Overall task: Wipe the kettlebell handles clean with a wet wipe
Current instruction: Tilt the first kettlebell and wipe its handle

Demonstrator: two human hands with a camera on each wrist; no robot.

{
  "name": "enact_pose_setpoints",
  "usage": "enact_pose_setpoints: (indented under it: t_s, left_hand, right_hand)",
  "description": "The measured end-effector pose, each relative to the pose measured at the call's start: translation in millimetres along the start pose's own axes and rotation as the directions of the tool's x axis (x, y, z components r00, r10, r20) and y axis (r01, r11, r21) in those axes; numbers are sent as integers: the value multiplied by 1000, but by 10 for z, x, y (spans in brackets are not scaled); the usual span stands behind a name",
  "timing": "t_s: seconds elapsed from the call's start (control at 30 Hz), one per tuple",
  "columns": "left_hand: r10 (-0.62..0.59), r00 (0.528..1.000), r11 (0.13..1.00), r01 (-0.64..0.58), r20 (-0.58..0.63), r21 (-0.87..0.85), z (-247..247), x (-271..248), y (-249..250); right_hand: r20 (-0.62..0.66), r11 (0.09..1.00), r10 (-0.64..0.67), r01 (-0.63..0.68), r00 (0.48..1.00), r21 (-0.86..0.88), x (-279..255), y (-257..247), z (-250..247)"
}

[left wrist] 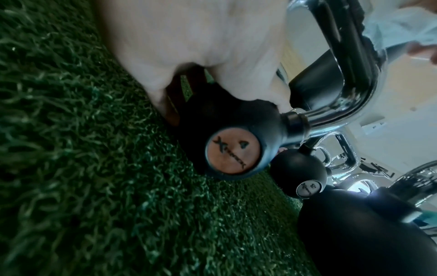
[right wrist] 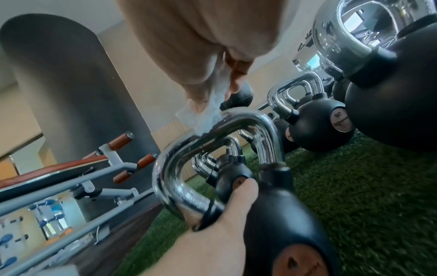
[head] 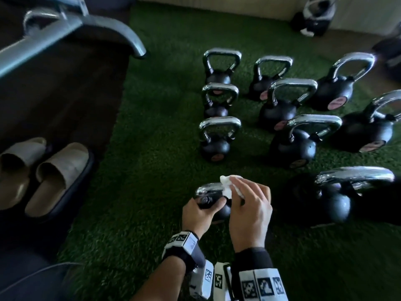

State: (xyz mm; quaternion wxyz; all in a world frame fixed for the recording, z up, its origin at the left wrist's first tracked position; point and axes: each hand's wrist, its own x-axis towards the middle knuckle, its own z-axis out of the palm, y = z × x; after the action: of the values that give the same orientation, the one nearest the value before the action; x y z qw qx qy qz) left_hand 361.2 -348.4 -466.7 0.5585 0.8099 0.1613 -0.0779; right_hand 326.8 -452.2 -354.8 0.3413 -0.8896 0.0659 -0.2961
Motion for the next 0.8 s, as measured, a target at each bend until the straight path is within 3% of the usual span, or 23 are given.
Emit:
enact_pose_setpoints:
  t_s: [0.2, 0.43, 0.57, 0.73, 0.8]
  left_hand:
    - [74, 994, 990, -83, 74, 114, -100, 77, 29]
    - [123, 991, 988, -128, 58, 85, -119, 40, 79]
    - [120, 990, 986, -128, 80, 106, -125, 51, 83]
    - [89, 989, 992, -99, 115, 79, -145, 116, 130]
    - [74, 990, 992, -85, 122, 88, -157, 135, 115]
  right_hand:
    - [30, 997, -70, 70, 997, -23, -135, -27, 259]
    - [-40, 997, 57, -59, 998, -46, -2, 50, 227]
    - [33, 998, -28, 29, 999, -51, -108, 27, 232]
    - [-109, 992, 119, -124, 987, -38, 52, 267, 133]
    - [-88, 995, 92, -95, 992, -30, 36, 198, 151]
